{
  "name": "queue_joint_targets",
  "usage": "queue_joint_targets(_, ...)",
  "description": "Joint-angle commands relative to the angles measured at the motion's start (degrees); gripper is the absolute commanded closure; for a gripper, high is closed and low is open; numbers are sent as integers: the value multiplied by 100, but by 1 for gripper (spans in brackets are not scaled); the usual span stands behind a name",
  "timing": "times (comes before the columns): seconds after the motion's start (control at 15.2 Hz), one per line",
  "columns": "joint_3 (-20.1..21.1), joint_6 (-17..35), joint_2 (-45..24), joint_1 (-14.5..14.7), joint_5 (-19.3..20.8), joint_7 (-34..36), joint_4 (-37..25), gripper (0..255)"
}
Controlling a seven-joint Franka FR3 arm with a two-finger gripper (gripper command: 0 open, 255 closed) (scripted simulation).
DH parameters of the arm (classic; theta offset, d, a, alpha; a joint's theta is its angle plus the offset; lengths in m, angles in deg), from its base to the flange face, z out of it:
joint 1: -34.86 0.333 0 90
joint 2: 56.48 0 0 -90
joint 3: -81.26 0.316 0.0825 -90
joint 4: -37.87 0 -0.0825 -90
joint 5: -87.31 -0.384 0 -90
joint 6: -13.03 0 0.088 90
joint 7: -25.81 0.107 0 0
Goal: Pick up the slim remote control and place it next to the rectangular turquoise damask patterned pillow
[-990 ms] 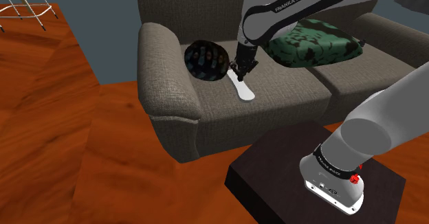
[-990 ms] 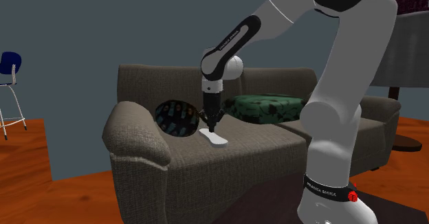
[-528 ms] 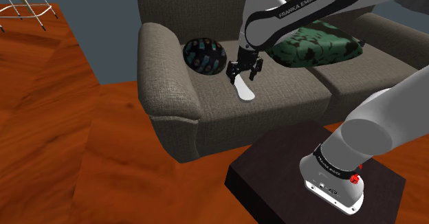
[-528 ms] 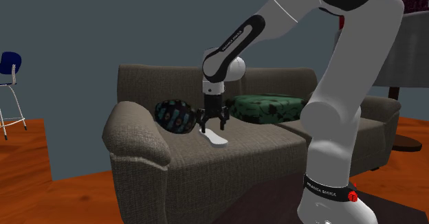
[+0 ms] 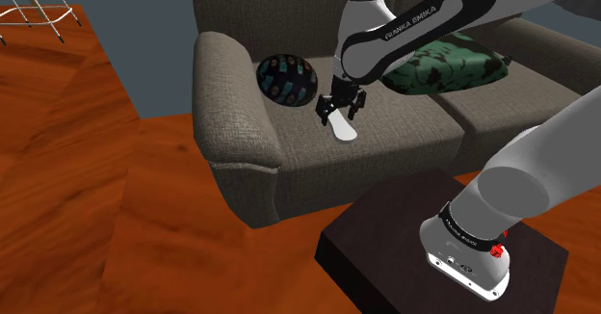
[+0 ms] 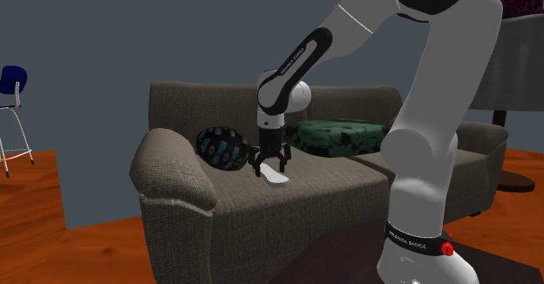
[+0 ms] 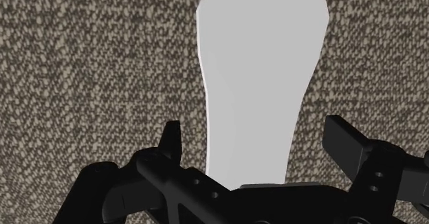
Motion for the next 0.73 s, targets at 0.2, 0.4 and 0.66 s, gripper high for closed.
queue_joint_targets(0.2,0,9,-5,-1,1,-1,3,0)
queue_joint_targets(0.4,-1,9,-5,-1,1,-1,4,255)
queue_joint_targets(0.66,-1,9,-5,-1,1,-1,3,255)
